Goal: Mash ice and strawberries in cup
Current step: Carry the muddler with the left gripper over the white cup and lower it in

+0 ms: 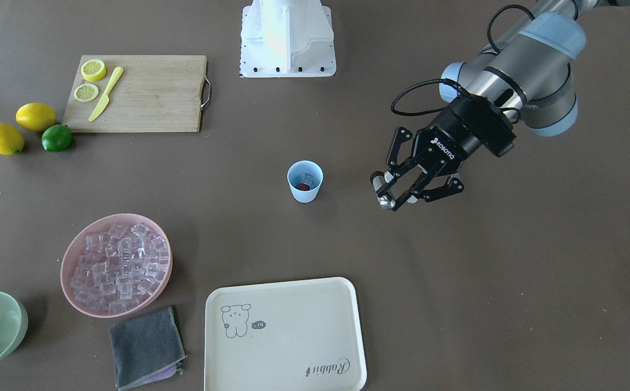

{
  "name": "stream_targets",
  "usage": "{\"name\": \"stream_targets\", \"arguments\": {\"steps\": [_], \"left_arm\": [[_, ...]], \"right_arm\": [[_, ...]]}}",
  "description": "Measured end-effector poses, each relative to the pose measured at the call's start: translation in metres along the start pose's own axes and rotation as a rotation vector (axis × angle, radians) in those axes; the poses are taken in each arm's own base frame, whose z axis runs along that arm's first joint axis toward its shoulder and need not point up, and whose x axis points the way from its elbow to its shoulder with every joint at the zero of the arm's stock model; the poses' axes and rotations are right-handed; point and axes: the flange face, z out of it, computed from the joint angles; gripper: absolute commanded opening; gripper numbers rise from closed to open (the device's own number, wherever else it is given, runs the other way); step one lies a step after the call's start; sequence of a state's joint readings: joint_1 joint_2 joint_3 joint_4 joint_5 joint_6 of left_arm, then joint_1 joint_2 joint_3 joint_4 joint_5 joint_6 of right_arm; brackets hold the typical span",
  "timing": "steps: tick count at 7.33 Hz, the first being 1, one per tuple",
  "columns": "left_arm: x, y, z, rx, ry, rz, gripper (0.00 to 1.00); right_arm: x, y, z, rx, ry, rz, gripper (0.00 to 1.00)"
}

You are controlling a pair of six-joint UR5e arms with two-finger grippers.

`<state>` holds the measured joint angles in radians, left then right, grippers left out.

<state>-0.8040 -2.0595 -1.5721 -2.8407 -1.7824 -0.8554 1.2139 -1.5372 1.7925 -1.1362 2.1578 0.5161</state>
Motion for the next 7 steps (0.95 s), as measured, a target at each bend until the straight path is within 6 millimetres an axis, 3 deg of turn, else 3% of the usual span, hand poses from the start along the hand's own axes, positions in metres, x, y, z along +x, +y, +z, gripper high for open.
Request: {"name": "stream_targets", "arguments": {"steps": [2, 3, 7], "left_arm": [[0.041, 0.035, 0.014, 0.112, 0.061, -0.012, 0.00], [0.052, 0.039, 0.014, 0.153, 0.086, -0.014, 0.00], [0.063, 0.034, 0.011, 0.221, 0.117, 0.065, 0.00]], "right_arm": [[0.000, 0.000, 0.001, -0.002, 0.000, 0.002, 1.00], [0.001, 0.000, 0.001, -0.003, 0.001, 0.002, 1.00], [0.003, 0.003, 0.006, -0.010, 0.005, 0.005, 1.00]]}}
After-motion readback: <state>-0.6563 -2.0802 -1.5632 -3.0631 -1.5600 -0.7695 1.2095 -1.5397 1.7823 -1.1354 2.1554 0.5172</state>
